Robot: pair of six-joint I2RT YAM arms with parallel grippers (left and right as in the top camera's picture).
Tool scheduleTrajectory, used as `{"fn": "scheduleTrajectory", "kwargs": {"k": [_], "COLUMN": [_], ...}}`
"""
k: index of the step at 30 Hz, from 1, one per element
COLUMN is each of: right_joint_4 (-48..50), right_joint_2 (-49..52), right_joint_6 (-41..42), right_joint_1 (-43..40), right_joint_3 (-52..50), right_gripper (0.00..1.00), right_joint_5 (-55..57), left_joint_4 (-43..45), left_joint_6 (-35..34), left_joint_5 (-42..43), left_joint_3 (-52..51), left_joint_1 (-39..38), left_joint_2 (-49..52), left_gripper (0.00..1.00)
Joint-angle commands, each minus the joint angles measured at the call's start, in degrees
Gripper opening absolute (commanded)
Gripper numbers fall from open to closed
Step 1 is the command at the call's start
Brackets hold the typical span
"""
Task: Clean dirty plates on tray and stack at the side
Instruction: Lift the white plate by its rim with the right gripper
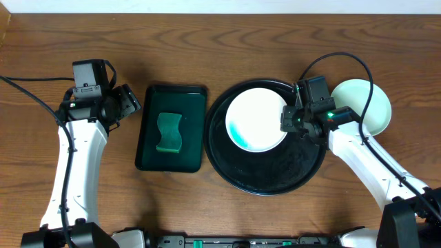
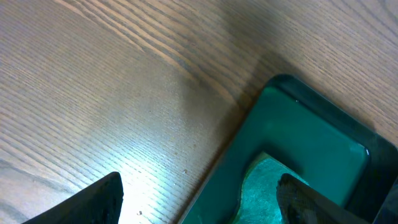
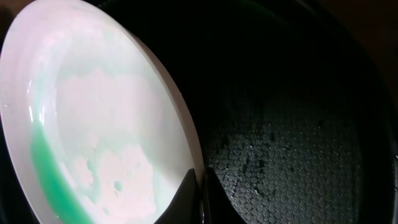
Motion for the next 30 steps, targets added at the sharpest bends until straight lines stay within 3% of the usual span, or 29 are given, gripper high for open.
{"fn": "scheduleTrajectory", "kwargs": {"k": [1,14,24,30], "right_joint_4": [0.44,10.27,20.55,27.91], "right_joint_2": [-1.2,-1.07,1.46,5.73], "right_joint_6": [2.75,9.27,14.32,14.32], "right_joint_1": [0.26,5.88,17.73,22.93], "right_joint_3": [1.03,1.03,1.03,1.03], "right_gripper": [0.01,0.01,0.01,0.01], "right_joint_5": [-0.07,-0.98,12.52,14.03], "left_joint_4": [-0.09,-0.09,-0.09,-0.09], "left_joint_6": [0.11,0.13,0.13,0.11], "left_joint_5": [-0.5,-0.5,-0.5,-0.5], "left_joint_3": [0.98,0.98,0.98,0.98], "left_joint_1": [0.2,0.2,0.2,0.2], "left_joint_2": [-0.09,-0.09,-0.09,-0.09], "left_gripper": [0.79,0.79,0.8,0.79]}}
